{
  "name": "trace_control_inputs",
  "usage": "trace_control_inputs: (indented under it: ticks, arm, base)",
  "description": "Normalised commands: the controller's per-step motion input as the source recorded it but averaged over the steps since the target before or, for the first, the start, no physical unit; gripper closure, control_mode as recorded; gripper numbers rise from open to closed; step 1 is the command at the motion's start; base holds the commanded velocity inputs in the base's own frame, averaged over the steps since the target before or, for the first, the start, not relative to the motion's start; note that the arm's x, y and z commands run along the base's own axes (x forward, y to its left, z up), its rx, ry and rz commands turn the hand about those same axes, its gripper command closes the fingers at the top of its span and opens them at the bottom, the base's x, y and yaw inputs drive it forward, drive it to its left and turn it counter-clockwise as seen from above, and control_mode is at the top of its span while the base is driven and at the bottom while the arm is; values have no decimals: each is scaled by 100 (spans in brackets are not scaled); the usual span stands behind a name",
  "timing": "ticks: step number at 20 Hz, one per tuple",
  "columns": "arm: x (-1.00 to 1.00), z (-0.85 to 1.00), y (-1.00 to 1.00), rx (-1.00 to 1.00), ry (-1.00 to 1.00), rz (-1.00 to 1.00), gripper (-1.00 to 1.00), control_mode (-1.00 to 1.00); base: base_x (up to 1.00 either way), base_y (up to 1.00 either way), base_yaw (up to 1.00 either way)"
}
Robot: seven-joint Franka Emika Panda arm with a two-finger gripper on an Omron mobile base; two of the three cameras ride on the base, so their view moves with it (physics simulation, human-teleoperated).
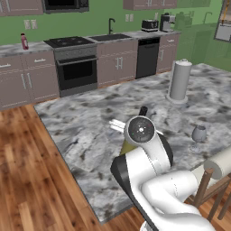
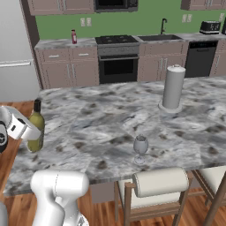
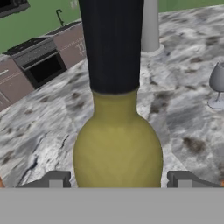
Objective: There is a wine glass and glass cup on the dining counter. Place the wine bottle next to the wine glass and the juice bottle next to the glass cup.
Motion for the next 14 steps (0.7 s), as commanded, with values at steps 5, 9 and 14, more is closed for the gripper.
trace_control_inputs:
  ticks: [5, 9, 14]
  arm:
    - [19, 1, -21, 0, -1, -9, 100, -100]
    - [13, 6, -20, -1, -8, -7, 100, -100]
    - [2, 3, -22, -4, -13, -2, 100, -100]
  base:
    - [0, 0, 0]
    - [0, 0, 0]
    - [0, 0, 0]
